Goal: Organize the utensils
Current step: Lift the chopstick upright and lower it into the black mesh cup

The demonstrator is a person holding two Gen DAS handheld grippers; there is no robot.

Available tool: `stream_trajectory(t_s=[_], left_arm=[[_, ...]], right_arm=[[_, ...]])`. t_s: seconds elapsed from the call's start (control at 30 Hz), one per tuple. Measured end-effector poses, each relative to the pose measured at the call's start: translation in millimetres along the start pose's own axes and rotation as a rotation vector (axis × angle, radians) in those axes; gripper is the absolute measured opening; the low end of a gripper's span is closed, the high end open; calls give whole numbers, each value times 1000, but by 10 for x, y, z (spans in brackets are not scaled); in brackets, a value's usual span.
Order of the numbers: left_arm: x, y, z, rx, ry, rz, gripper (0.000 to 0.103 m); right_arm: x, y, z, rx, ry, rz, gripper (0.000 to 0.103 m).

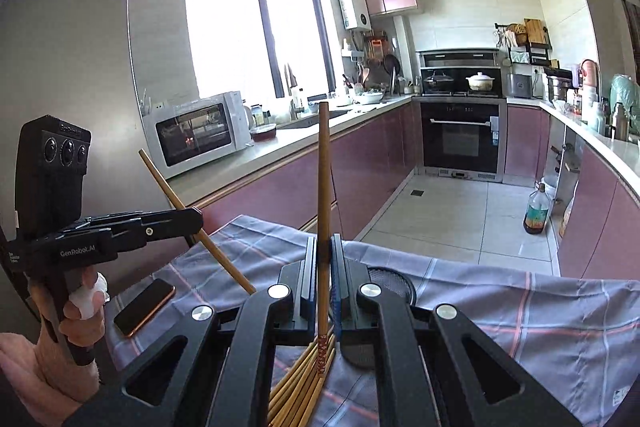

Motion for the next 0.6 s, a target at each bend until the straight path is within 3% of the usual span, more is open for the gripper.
stream_trajectory(t_s=[0.13,0.33,0.47,0.6], left_arm=[[134,294,0,48,8,-7,7],[262,642,-145,53,-10,-2,7],[283,752,-370,37,3,-5,7],[334,694,-716,-30,29,-26,7]], right_arm=[[44,179,-1,47,-25,7,5],[222,321,-47,94,-62,-21,5],[376,341,-220,71,-86,-49,5],[470,251,-473,1,-95,-66,5]])
Point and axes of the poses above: each gripper's, at about its wrist camera, not at the fingertips, and z roughly against the way its jaws point, x to its right, y to its top, the point moved 1 cm from there along -z, roughly the way its jaws point, and after that the axes turned 2 degrees about -y, right-handed, at the moved point
